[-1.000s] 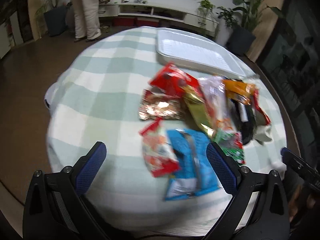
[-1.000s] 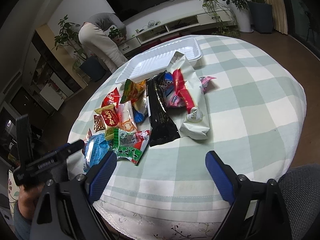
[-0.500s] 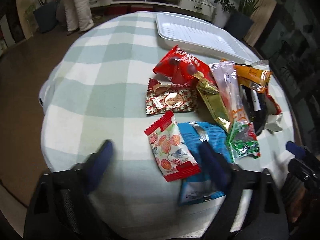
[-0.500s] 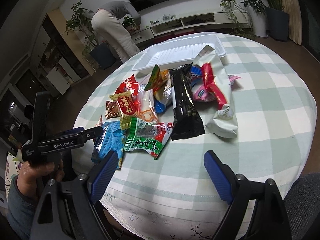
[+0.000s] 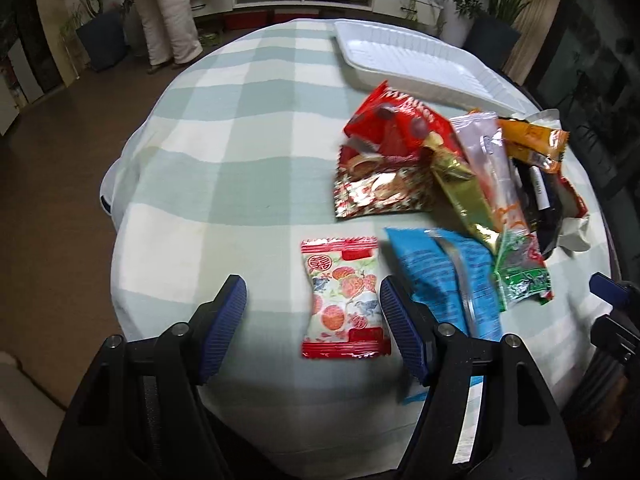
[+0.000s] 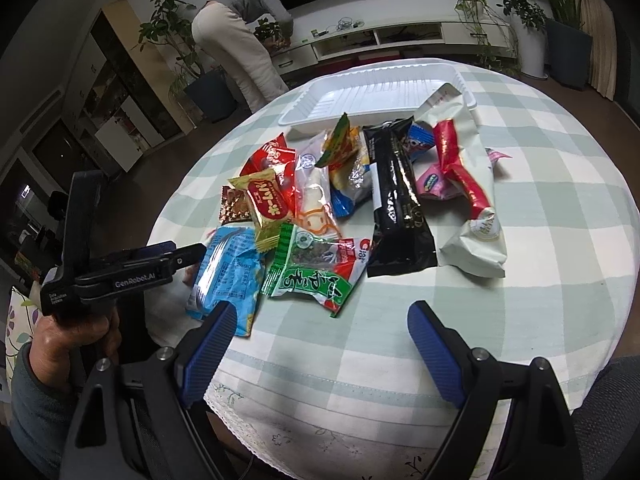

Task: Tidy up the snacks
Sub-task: 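Reach the left gripper to the small red-white candy packet and grasp it, then grasp the blue packet with the right gripper while the left gripper holds the candy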

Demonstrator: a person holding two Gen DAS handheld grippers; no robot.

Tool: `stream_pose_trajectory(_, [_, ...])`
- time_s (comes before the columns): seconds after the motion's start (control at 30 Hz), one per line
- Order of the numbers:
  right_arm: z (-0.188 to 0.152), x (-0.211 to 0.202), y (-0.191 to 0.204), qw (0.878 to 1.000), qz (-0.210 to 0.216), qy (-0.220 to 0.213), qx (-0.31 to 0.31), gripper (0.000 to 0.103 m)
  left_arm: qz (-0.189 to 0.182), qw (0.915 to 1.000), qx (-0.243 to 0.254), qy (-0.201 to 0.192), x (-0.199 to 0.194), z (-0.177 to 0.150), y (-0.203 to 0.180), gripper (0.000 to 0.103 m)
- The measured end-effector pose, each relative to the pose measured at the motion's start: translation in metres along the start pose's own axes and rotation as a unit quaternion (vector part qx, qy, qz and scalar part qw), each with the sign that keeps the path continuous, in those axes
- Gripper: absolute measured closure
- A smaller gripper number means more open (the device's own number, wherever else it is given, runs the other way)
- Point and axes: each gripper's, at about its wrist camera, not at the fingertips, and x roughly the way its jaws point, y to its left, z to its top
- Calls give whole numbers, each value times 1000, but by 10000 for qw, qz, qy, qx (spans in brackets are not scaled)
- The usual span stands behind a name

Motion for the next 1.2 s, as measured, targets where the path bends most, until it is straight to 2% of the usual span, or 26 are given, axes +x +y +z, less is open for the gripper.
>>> stream_pose_trajectory(0.2, [0, 7, 11, 9999, 86, 80, -123, 13, 6, 9996, 249, 154, 11, 6, -8, 35])
stream_pose_trajectory(0.3, [1, 9, 20, 9995, 133, 145, -229, 17, 44, 9991, 343, 243, 16, 4, -6, 40])
stream_pose_trajectory(0.4, [3, 11, 35, 9988, 204, 154, -418, 17, -6, 9989, 370, 270, 16, 5, -2, 51])
stream_pose_trajectory(0.5, [5, 17, 49, 9978, 310, 207, -540, 21, -63, 9985, 480, 247, 17, 7, 1, 68])
stream_pose_trajectory(0.53, [6, 19, 53, 9976, 348, 239, -545, 22, -107, 9982, 527, 264, 17, 8, 2, 70])
stream_pose_trajectory(0.9, [15, 49, 87, 9946, 438, 667, -665, 27, -594, 9974, 392, 131, 1, -2, 16, 73])
stream_pose_trajectory(1.2, [30, 92, 98, 9927, -37, 1073, -557, 27, -818, 9964, 228, -35, -8, -11, 23, 73])
